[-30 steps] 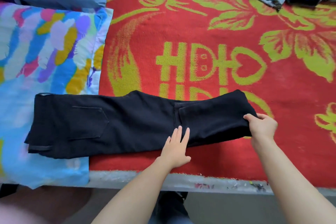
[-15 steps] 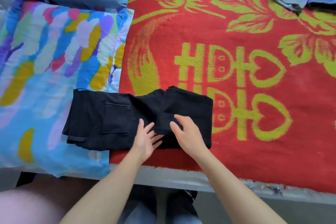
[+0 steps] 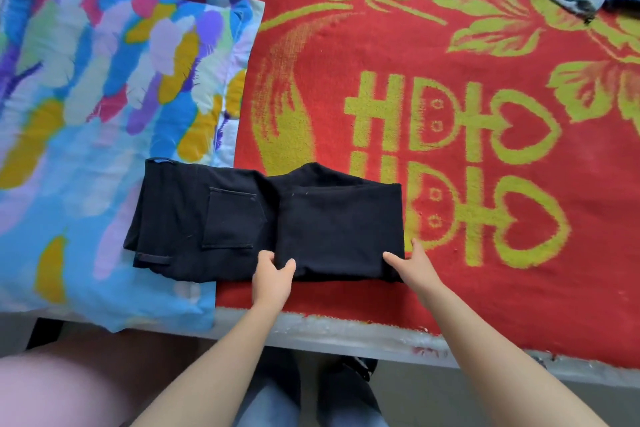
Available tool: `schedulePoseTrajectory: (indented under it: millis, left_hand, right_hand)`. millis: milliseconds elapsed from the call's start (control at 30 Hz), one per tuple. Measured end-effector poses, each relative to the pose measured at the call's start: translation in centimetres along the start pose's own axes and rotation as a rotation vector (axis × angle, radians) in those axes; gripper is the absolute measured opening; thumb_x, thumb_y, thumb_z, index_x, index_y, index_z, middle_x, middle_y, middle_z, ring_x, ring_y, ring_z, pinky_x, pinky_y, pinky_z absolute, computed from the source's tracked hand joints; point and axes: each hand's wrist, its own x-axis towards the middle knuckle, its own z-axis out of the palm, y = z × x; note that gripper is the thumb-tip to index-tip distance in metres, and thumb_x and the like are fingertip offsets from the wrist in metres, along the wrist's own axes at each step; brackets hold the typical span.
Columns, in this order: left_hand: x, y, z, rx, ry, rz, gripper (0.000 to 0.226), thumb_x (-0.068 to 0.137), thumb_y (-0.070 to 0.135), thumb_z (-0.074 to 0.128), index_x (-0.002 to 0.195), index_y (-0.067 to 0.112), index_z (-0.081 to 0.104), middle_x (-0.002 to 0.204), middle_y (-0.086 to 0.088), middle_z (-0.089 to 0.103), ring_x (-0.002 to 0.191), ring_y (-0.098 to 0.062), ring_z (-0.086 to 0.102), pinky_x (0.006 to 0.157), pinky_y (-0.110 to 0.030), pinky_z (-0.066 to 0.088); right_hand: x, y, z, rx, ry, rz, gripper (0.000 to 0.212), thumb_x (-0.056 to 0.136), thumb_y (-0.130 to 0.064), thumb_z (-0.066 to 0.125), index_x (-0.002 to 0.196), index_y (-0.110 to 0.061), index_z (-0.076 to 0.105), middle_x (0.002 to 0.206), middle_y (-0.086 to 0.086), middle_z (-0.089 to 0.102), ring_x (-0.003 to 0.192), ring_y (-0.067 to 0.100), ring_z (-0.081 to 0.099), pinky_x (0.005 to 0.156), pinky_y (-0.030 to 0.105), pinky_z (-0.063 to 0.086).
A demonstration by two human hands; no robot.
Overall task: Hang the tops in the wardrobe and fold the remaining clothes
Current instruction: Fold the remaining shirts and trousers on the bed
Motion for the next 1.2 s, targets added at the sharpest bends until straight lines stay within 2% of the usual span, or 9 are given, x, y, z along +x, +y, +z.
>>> schedulePoseTrajectory:
  millis: [267, 367, 533, 667, 767, 867, 967, 1067, 1200]
  left_hand:
    - [-0.4, -1.7, -1.1, 0.846, -0.015, 0.731, 0.078, 0.072, 0.031, 0.076, 0.139, 0.009, 0.043, 0.146, -0.019, 0.036, 0.129, -0.032, 0.044, 0.092, -0.044, 0.046]
    - [-0.2, -1.1, -1.6, 0.811, -0.413, 0.603, 0.078, 0.092, 0.031, 0.049, 0.151, 0.024, -0.001, 0.157, -0.005, -0.015, 0.146, -0.02, -0.001, 0.114, -0.036, 0.017]
    - [-1.8, 2.1, 0.1, 0.65, -0.546, 0.593, 0.088, 0.09, 0.04, 0.055, 0.15, 0.022, -0.007, 0.158, -0.003, -0.012, 0.145, -0.02, 0.003, 0.114, -0.036, 0.02]
    - [-1.5, -1.2, -2.1, 0.575, -0.244, 0.668, 0.046, 0.088, 0.034, 0.046, 0.125, 0.009, 0.056, 0.125, -0.004, 0.059, 0.111, -0.019, 0.057, 0.082, -0.033, 0.049]
    - [-0.9, -7.9, -6.6, 0.603, -0.027, 0.574, 0.018, 0.077, 0.023, 0.056, 0.084, 0.015, 0.07, 0.075, -0.001, 0.067, 0.07, -0.021, 0.067, 0.055, -0.029, 0.051]
    - [-0.4, -12.6, -10.2, 0.595, 0.145, 0.395, 0.037, 0.054, -0.001, 0.083, 0.086, 0.003, 0.066, 0.079, -0.013, 0.063, 0.072, -0.036, 0.064, 0.054, -0.038, 0.051]
    - [-0.2, -12.6, -10.8, 0.616, 0.395, 0.624, 0.042, 0.062, 0.013, 0.071, 0.099, 0.004, 0.054, 0.1, -0.023, 0.057, 0.092, -0.039, 0.054, 0.066, -0.047, 0.052]
    - [1.0, -10.8, -9.2, 0.85, 0.357, 0.934, 0.082, 0.06, 0.025, 0.074, 0.132, 0.008, 0.038, 0.136, -0.026, 0.038, 0.128, -0.039, 0.033, 0.099, -0.052, 0.031]
    - [3.5, -8.8, -7.6, 1.005, 0.205, 1.008, 0.119, 0.038, 0.024, 0.091, 0.14, 0.012, 0.031, 0.143, -0.024, 0.028, 0.144, -0.034, -0.006, 0.106, -0.05, 0.02]
  right_hand:
    - [-1.4, -2.6, 0.0, 0.235, 0.161, 0.012, 0.029, 0.079, -0.002, 0.068, 0.106, 0.005, 0.062, 0.09, 0.01, 0.062, 0.073, 0.022, 0.058, 0.059, 0.029, 0.045]
    - [-4.1, -6.4, -0.7, 0.295, 0.277, -0.07, 0.012, 0.078, 0.0, 0.065, 0.088, -0.004, 0.061, 0.081, 0.007, 0.06, 0.064, 0.015, 0.052, 0.054, 0.024, 0.038]
    - [-10.1, -13.1, 1.8, 0.108, 0.526, -0.384, 0.025, 0.077, -0.008, 0.062, 0.102, -0.011, 0.06, 0.089, -0.001, 0.06, 0.086, 0.022, 0.056, 0.071, 0.031, 0.04]
    - [-12.8, -14.6, 9.2, -0.39, 0.24, -0.717, 0.038, 0.084, -0.023, 0.06, 0.12, -0.01, 0.053, 0.112, 0.006, 0.056, 0.107, 0.024, 0.051, 0.083, 0.03, 0.035]
    - [-11.8, -12.3, 14.8, -0.903, -0.192, -0.735, 0.063, 0.094, -0.043, 0.044, 0.146, -0.014, 0.024, 0.144, 0.012, 0.031, 0.135, 0.029, 0.022, 0.105, 0.042, 0.024]
    - [-9.0, -8.5, 17.0, -1.085, -0.276, -0.704, 0.065, 0.097, -0.044, 0.037, 0.151, -0.023, 0.007, 0.158, 0.011, -0.005, 0.144, 0.03, -0.01, 0.114, 0.05, 0.005]
    - [-6.2, -5.6, 16.3, -1.192, -0.263, -0.753, 0.068, 0.096, -0.039, 0.042, 0.151, -0.024, 0.004, 0.157, 0.013, -0.011, 0.144, 0.032, -0.012, 0.115, 0.049, 0.001]
    - [-5.2, -4.6, 15.6, -1.176, -0.212, -0.95, 0.075, 0.085, -0.037, 0.058, 0.148, -0.019, 0.022, 0.155, 0.02, 0.015, 0.143, 0.038, 0.014, 0.111, 0.052, 0.022]
    - [-4.0, -1.4, 14.1, -1.245, 0.044, -1.159, 0.091, 0.057, -0.046, 0.083, 0.133, -0.02, 0.041, 0.138, 0.019, 0.047, 0.132, 0.036, 0.037, 0.104, 0.054, 0.034]
